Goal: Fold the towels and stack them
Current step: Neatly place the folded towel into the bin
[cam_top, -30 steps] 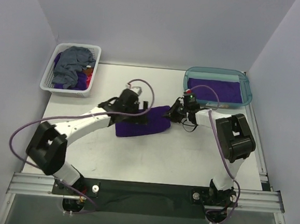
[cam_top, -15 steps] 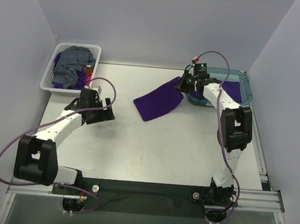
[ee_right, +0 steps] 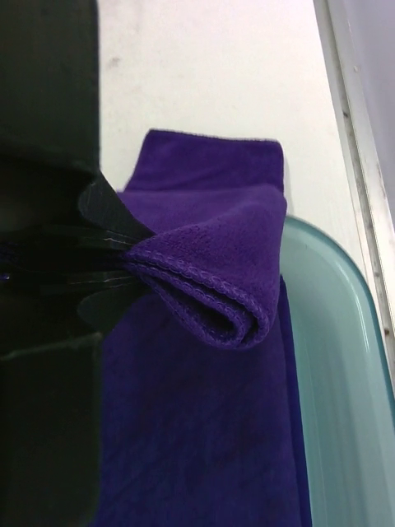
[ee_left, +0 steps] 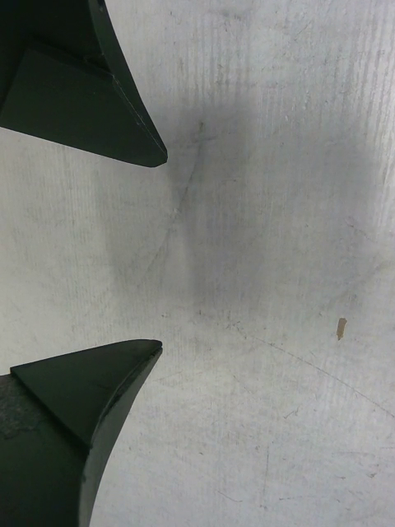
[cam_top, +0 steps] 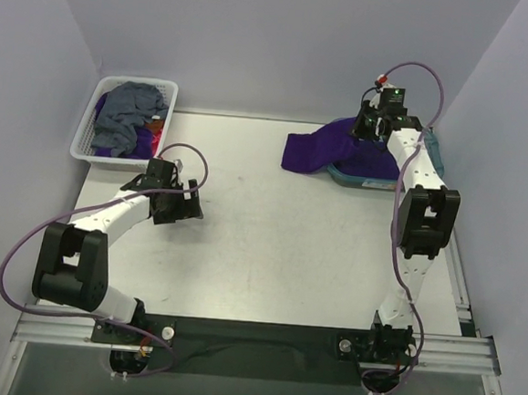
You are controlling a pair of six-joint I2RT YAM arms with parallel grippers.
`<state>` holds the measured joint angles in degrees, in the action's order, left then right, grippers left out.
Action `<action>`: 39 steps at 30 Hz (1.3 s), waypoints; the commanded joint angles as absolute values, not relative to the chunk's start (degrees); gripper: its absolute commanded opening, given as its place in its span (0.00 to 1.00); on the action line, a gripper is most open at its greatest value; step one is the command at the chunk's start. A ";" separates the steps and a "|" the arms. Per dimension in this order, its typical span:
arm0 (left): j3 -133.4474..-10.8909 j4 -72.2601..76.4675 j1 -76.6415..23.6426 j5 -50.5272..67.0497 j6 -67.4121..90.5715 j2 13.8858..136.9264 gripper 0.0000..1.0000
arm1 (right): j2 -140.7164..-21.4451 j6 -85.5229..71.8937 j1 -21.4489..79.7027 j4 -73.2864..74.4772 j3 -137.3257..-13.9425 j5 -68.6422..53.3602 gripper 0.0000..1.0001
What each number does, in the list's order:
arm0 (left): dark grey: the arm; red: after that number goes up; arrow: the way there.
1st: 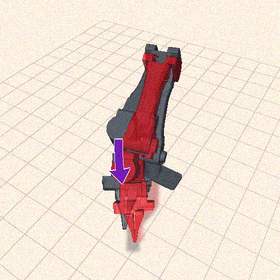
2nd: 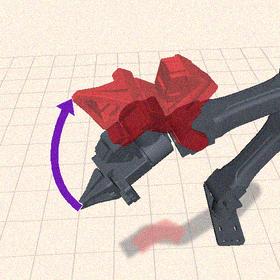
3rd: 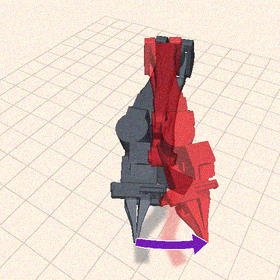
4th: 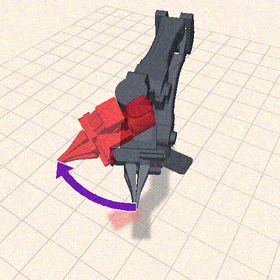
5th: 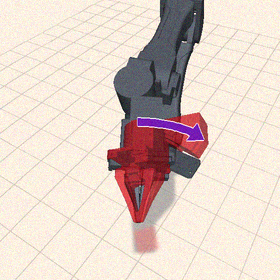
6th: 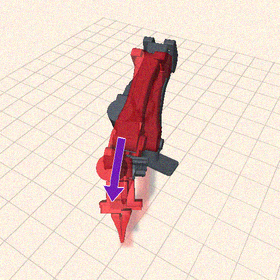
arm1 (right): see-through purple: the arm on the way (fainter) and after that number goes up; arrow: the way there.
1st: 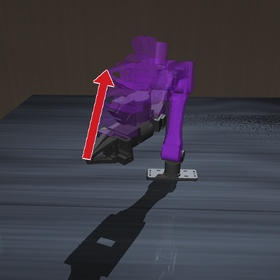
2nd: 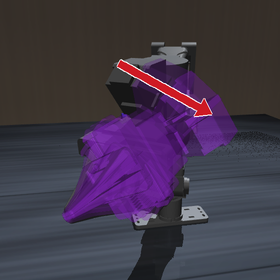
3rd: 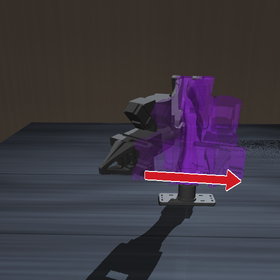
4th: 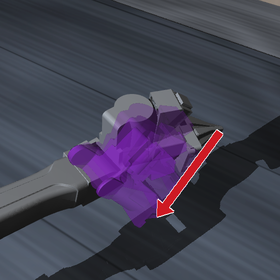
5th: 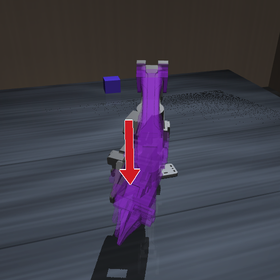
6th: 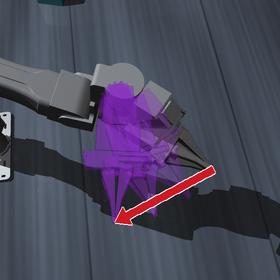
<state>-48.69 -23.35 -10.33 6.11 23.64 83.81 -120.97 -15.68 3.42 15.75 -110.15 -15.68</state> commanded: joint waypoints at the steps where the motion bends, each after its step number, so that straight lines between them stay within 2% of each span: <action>1: -51.06 -22.94 -9.76 6.77 22.94 84.64 0.98 | -122.25 -11.78 0.88 17.93 -113.37 -13.36 0.00; 24: -51.59 -23.12 -9.76 6.86 23.12 87.63 0.97 | -121.73 0.86 -5.53 19.42 -113.73 -13.09 0.00; 39: -51.94 -23.12 -9.76 7.56 23.12 89.38 0.97 | -121.64 2.37 -7.29 19.51 -113.47 -10.46 0.00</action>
